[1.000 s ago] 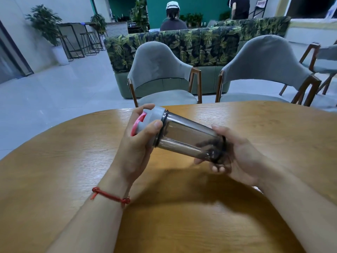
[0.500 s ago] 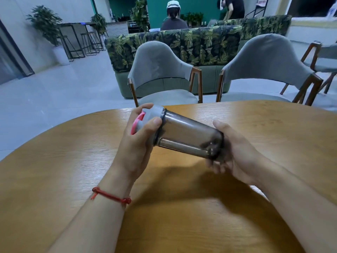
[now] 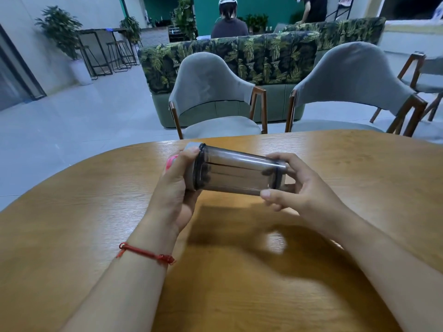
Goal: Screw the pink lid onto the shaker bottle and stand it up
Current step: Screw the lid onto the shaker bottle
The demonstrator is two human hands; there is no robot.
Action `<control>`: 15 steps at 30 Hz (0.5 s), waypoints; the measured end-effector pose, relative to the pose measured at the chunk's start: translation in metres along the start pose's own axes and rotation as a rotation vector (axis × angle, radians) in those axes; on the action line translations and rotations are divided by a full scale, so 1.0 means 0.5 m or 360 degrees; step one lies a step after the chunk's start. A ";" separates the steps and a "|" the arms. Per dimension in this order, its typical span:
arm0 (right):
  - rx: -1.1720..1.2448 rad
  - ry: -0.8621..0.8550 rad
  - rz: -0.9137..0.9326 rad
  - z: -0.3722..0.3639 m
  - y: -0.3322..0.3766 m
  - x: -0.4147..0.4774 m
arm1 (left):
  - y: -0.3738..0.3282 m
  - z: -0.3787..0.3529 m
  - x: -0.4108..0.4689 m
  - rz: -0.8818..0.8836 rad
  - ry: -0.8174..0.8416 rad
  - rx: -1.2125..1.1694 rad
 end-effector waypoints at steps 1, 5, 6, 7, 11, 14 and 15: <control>0.0104 0.0030 -0.0094 0.004 0.003 0.001 | -0.001 -0.002 -0.001 -0.0025 0.0052 0.0026; 0.0189 0.0244 -0.0703 0.012 -0.006 0.001 | -0.002 -0.009 -0.007 -0.0123 0.0323 0.0118; 0.0227 0.0235 -0.0728 0.012 -0.010 0.001 | -0.001 -0.010 -0.008 -0.0123 0.0314 0.0137; 0.0298 0.0205 -0.0706 0.010 -0.010 0.002 | 0.000 -0.010 -0.009 -0.0124 0.0286 0.0158; 0.0516 0.0123 -0.0398 -0.002 -0.008 0.007 | -0.003 -0.019 -0.014 -0.0024 0.0054 0.0153; 0.0235 0.0103 -0.0145 -0.004 -0.015 0.004 | -0.003 -0.011 -0.013 0.0126 -0.0221 0.0032; 0.0164 0.0067 -0.0092 -0.006 -0.012 0.004 | -0.005 -0.009 -0.013 0.0154 -0.0248 0.0024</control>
Point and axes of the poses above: each hand's wrist, its own x-axis towards the middle knuckle, its own z-axis out of the back of the hand, y = z × x, the point moved 1 cm from there along x, towards the middle knuckle
